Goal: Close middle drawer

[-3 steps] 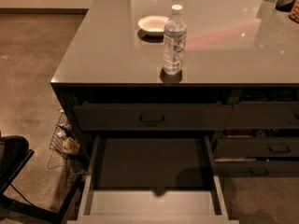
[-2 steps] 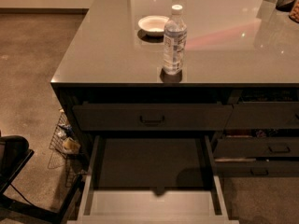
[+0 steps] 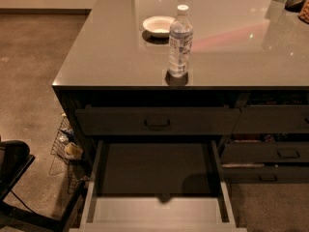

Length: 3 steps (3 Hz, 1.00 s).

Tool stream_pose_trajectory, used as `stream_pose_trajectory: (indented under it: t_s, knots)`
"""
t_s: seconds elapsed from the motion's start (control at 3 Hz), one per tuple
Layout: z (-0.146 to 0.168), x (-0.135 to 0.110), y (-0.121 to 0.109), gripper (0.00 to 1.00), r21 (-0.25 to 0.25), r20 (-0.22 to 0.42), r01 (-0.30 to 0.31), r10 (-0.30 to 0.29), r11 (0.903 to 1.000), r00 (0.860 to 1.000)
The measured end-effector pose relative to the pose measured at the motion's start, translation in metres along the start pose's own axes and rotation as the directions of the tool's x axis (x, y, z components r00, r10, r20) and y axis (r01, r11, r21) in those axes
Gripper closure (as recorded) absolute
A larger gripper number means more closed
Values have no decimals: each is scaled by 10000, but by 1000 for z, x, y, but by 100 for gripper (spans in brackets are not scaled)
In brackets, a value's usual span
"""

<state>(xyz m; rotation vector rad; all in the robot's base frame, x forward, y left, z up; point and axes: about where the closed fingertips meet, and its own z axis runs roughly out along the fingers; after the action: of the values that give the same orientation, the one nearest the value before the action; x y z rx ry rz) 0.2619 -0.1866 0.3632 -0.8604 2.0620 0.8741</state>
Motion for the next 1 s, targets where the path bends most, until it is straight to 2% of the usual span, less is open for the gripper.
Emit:
stream_pose_trajectory:
  t_s: [0.33, 0.67, 1.0]
  knots:
    - [30, -13, -26, 100, -262, 217, 193, -187, 9995, 9996]
    - [40, -22, -38, 100, -333, 266, 395, -386, 9987, 9989]
    - [58, -59, -69, 100, -368, 331, 1031, -1019, 9940, 9942]
